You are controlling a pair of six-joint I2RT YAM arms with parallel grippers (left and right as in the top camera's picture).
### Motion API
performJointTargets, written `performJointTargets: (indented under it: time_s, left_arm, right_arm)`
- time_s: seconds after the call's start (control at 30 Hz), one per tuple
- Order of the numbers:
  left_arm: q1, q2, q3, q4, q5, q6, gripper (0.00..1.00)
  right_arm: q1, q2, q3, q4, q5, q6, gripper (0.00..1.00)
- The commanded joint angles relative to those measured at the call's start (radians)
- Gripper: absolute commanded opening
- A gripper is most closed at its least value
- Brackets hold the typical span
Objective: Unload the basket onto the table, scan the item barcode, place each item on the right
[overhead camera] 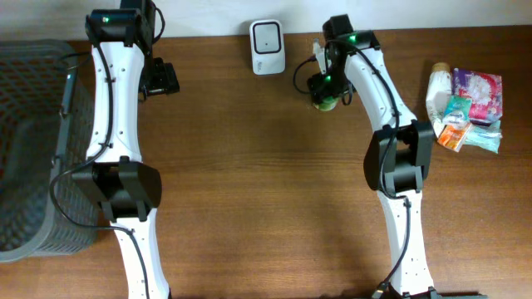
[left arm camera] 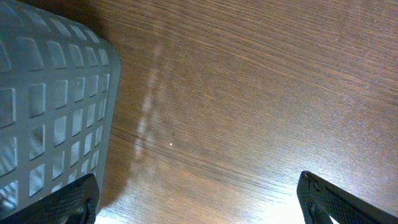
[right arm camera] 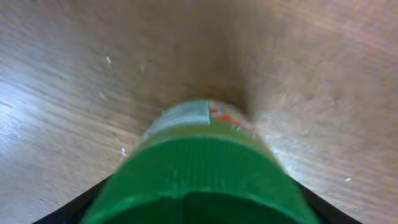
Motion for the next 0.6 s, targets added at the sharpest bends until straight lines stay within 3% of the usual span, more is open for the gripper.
performJointTargets:
  time_s: [0.0, 0.1, 0.2, 0.37, 0.47, 0.57]
  left_arm:
    - [0.000, -0.001, -0.004, -0.001, -0.004, 0.008, 0.99]
    - [0.000, -0.001, -0.004, -0.001, -0.004, 0.008, 0.99]
    - [0.000, -0.001, -0.004, -0.001, -0.004, 0.008, 0.99]
    - [0.000, -0.001, -0.004, -0.001, -0.004, 0.008, 0.99]
    - [0.000, -0.001, -0.004, -0.001, -0.004, 0.008, 0.99]
    - [0.000, -0.001, -0.004, -0.001, -0.004, 0.008, 0.99]
  right_arm:
    - [0.005, 0.000, -0.018, -0.003, -0.013, -0.007, 0.66]
    - [0.005, 0.000, -0.009, -0.004, -0.013, -0.003, 0.48]
    - [0.011, -0.004, 0.082, -0.013, -0.026, 0.055, 0.38]
    - [0.044, -0.004, 0.324, 0.024, -0.154, 0.206, 0.40]
    - [0.087, -0.004, 0.376, 0.241, -0.211, 0.357, 0.42]
    - [0.153, 0.000, 0.374, 0.419, -0.129, 0.361, 0.41]
